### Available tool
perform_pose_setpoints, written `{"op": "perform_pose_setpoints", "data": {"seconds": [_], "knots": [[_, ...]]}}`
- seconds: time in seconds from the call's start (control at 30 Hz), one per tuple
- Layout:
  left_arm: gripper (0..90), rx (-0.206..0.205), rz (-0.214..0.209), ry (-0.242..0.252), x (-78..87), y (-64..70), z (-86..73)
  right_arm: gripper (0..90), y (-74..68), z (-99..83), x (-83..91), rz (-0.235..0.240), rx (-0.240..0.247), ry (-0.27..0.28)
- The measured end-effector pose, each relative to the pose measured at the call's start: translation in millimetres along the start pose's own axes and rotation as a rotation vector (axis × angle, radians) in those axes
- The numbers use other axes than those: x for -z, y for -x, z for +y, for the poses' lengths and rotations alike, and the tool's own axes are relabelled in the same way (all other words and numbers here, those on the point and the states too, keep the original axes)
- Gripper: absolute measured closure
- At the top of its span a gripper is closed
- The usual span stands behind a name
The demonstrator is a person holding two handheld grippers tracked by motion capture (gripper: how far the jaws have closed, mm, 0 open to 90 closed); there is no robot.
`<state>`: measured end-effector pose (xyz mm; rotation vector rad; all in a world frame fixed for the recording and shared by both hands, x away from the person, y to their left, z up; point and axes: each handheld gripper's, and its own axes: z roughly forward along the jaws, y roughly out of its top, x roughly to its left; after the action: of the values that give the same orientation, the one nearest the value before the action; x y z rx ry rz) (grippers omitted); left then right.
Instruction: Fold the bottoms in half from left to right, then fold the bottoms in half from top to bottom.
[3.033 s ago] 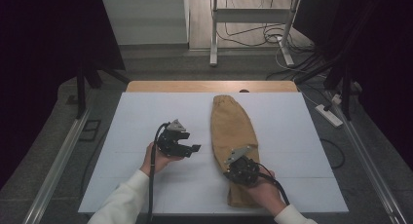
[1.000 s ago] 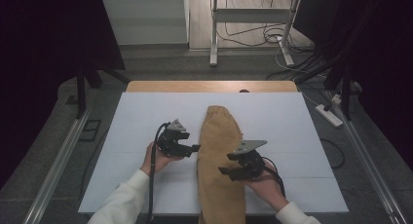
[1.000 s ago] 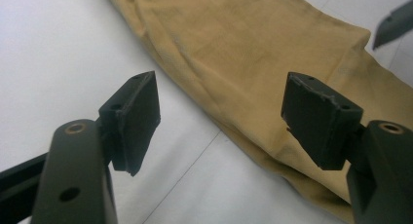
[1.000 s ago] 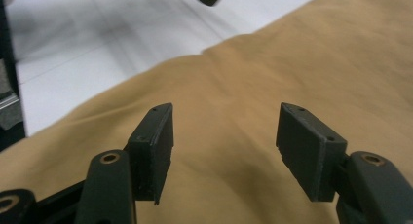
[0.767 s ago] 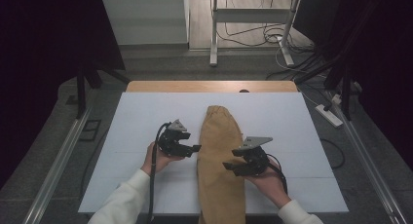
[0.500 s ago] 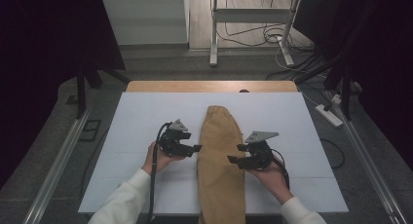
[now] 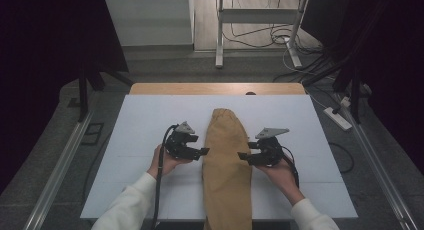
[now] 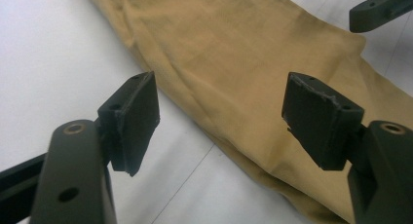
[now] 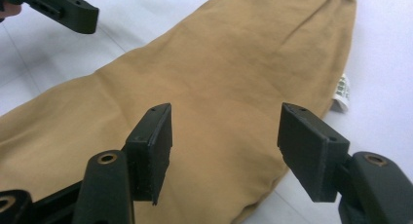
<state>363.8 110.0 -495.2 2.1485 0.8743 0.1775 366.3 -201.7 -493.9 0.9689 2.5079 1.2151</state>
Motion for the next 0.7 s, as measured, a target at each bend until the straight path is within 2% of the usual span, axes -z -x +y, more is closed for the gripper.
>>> {"op": "perform_pose_setpoints", "data": {"seconds": [0.4, 0.7], "knots": [[29.2, 0.011, 0.004, 0.012, 0.1, -5.2, 4.3, 37.8, 10.4, 5.6, -2.4, -0.017, -0.009, 0.010], [29.2, 0.028, 0.012, 0.014, -4.5, -15.6, 13.6, 37.8, 20.7, 10.0, -7.6, -0.027, -0.026, 0.008]]}}
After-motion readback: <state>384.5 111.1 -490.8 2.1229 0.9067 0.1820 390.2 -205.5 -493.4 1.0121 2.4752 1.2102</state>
